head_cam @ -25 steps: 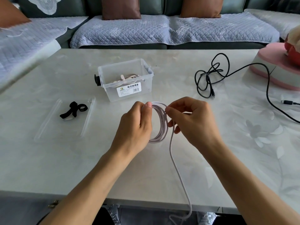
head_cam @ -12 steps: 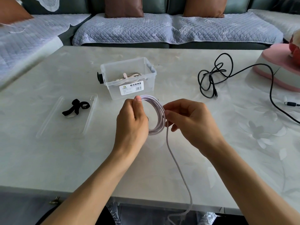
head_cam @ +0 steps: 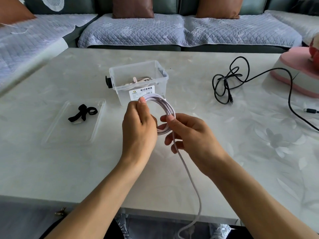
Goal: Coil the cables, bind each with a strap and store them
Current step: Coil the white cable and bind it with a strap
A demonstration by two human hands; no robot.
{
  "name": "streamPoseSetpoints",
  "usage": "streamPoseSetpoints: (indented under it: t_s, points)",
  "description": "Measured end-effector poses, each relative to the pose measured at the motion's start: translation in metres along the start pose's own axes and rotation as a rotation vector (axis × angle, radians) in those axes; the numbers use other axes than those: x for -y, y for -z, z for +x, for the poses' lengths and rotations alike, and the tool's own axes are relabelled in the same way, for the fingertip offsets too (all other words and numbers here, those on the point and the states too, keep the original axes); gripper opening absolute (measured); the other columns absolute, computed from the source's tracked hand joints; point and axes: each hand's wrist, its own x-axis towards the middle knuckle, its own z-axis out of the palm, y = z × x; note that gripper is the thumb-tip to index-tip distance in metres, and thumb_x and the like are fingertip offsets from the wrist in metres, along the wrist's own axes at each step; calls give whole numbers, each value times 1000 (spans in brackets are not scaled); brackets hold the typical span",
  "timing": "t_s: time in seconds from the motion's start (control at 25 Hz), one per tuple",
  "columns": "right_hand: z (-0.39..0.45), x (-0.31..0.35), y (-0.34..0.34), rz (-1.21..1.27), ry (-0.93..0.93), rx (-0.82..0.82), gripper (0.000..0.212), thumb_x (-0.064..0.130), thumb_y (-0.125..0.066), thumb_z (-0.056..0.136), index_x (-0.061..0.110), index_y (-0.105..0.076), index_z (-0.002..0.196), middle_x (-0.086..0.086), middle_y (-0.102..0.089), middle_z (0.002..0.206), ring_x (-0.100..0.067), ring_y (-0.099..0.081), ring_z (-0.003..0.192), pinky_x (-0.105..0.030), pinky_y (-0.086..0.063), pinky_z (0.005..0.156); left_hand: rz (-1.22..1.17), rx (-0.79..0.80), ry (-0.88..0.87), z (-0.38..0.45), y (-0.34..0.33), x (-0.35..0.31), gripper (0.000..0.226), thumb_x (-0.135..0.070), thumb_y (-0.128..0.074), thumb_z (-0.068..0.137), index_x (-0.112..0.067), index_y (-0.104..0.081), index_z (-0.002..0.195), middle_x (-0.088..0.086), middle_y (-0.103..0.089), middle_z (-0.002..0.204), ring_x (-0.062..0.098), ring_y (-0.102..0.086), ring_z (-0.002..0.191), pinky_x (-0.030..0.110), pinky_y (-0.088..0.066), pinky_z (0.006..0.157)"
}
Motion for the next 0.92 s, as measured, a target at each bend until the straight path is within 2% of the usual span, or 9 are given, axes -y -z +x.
streamPoseSetpoints:
  t_s: [0.12,0.2,0.32,0.4,0.48,0.56,0.64,0.76,0.92]
  points:
    - [4,1,10,74,2,-63,21,16,-54,99,3,-70,98,-8,-69,79,-16,-52,57,-29,-42,50,-63,96,22,-2,4,-1,36,-32,-34,105,-14,-49,77,5,-58,61,20,-56,46,26,-44,44]
    - [7,1,17,-20,28,-97,21,14,-56,98,1,-71,92,-9,-66,73,-18,-49,53,-31,-42,52,-36,165,42,-2,8,1,29,-28,-39,103,-14,-54,82,5,-62,62,18,-57,44,27,-46,44]
    - [8,5,27,-211,15,7,20,12,-58,96,1,-72,89,-6,-65,67,-18,-48,49,-29,-42,51,75,287,-15,2,14,3,12,-36,-51,97,-28,-59,101,-3,-67,66,11,-58,50,31,-47,51]
    - [7,7,32,-283,10,60,19,12,-58,96,2,-73,90,-6,-65,67,-19,-48,50,-28,-42,50,80,412,-36,7,19,1,15,-40,-55,96,-31,-64,103,-5,-64,61,10,-52,45,26,-41,47]
    - [7,9,36,-310,14,79,19,13,-58,96,3,-73,92,-6,-65,68,-19,-47,52,-28,-41,50,3,522,24,12,22,-1,17,-37,-55,97,-27,-68,102,0,-61,58,18,-46,40,25,-37,42]
    - [7,13,41,-354,10,124,19,13,-57,97,5,-73,93,-2,-64,67,-19,-46,55,-28,-40,51,-49,616,80,16,25,-2,18,-34,-55,97,-23,-69,102,6,-62,58,23,-45,39,26,-37,41]
    - [7,16,43,-404,4,141,19,16,-57,97,8,-74,93,-1,-62,66,-19,-45,56,-29,-39,52,-8,693,57,15,26,-1,18,-31,-54,99,-21,-67,104,6,-63,62,22,-46,37,26,-38,39]
    - [10,12,40,-382,17,41,22,21,-59,95,4,-72,89,-11,-61,69,-17,-45,55,-31,-38,54,44,626,-1,12,19,3,16,-28,-50,102,-19,-63,103,3,-63,61,17,-43,33,24,-34,36]
    - [10,5,27,-215,9,-9,24,24,-61,94,2,-70,90,-4,-66,72,-15,-57,63,-31,-43,58,-23,318,-3,11,8,7,16,-25,-47,103,-15,-60,101,0,-60,55,18,-42,33,25,-34,37]
